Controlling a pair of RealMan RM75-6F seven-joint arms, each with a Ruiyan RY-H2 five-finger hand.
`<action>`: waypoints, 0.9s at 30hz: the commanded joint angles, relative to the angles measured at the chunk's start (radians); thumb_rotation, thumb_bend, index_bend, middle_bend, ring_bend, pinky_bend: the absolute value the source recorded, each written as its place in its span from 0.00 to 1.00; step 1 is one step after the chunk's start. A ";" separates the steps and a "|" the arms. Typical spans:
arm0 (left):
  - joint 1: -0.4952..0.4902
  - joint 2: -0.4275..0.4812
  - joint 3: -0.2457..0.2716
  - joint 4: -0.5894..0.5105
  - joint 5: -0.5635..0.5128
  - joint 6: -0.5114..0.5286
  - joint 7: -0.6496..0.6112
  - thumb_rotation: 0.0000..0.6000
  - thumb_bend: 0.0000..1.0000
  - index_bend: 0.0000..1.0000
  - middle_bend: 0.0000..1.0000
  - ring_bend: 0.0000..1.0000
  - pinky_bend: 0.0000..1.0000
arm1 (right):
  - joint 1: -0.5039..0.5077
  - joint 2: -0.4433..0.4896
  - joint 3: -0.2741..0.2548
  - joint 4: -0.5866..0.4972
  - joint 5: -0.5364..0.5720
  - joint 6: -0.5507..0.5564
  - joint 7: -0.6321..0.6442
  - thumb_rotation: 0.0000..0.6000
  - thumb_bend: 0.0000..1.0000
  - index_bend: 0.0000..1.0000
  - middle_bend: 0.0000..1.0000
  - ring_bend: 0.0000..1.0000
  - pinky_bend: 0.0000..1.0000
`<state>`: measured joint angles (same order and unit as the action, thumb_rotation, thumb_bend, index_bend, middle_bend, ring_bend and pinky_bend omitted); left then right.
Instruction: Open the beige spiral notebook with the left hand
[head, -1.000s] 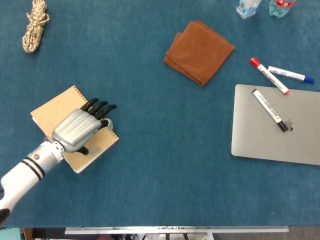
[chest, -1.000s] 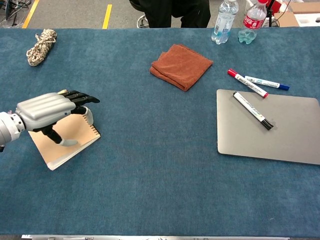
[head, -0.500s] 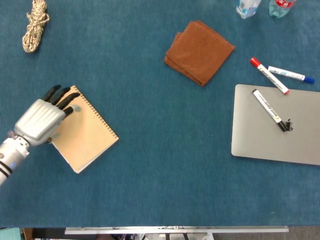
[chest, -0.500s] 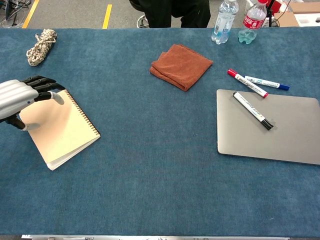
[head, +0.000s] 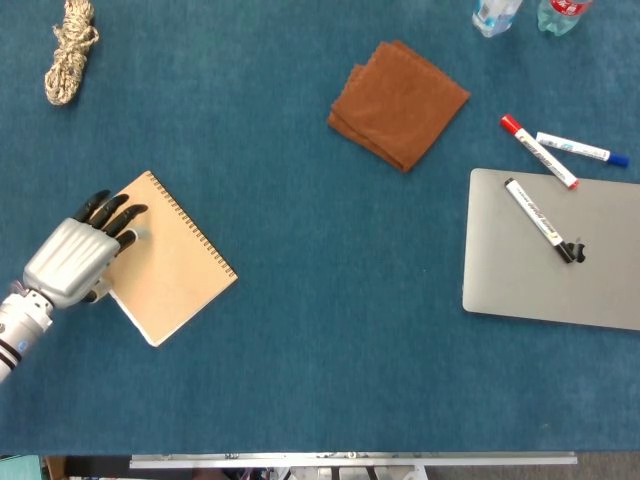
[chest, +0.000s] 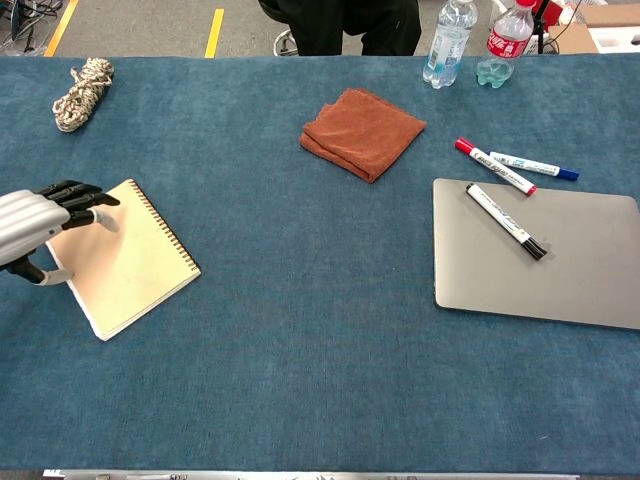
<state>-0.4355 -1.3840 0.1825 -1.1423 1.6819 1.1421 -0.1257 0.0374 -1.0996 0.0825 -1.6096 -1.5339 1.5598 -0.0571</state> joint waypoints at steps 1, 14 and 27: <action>0.003 -0.003 0.002 0.002 0.008 0.009 0.000 1.00 0.20 0.23 0.09 0.00 0.00 | -0.002 0.001 -0.001 0.001 0.000 0.002 0.000 1.00 0.15 0.14 0.20 0.10 0.18; 0.020 0.023 0.014 0.022 0.060 0.089 -0.015 1.00 0.20 0.23 0.09 0.00 0.00 | 0.000 -0.001 -0.004 -0.007 -0.007 0.004 -0.008 1.00 0.15 0.14 0.20 0.10 0.18; 0.063 0.009 0.029 0.101 0.059 0.118 -0.072 1.00 0.20 0.23 0.09 0.00 0.00 | 0.011 -0.005 -0.005 -0.019 -0.021 -0.003 -0.020 1.00 0.15 0.14 0.20 0.10 0.18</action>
<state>-0.3764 -1.3700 0.2107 -1.0479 1.7385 1.2549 -0.1932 0.0484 -1.1046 0.0778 -1.6284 -1.5544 1.5566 -0.0767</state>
